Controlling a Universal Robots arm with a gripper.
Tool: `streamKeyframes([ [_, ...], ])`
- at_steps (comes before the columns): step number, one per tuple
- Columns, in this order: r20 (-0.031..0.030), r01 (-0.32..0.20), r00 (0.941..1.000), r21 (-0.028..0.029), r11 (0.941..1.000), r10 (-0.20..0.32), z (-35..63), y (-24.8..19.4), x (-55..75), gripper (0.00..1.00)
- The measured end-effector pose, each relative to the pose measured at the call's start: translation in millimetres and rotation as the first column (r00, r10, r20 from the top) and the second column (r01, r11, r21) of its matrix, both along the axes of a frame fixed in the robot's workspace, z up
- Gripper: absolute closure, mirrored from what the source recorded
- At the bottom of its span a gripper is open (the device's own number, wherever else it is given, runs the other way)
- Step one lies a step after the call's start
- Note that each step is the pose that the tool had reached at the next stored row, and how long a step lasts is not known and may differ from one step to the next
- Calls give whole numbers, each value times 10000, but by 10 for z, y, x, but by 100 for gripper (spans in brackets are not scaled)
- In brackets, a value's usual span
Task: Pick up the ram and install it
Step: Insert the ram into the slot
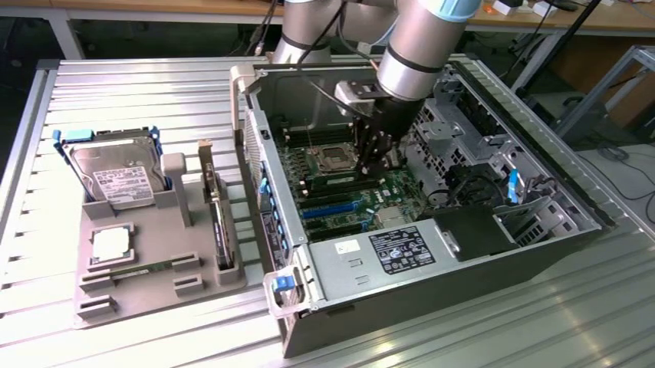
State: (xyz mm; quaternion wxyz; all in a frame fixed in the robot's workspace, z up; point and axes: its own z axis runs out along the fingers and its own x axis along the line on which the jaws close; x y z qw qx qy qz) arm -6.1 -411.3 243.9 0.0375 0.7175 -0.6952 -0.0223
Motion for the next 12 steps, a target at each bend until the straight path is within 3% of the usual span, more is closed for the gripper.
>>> streamKeyframes([
  [2,0,-22,10000,-1,10000,22,-57,0,-1,86],
  [5,-1,-24,10000,-4,10000,24,-56,-1,-1,86],
  [8,0,-26,10000,-17,10000,26,-122,62,-1,86],
  [12,0,-26,10000,-18,10000,26,-128,66,-1,86],
])
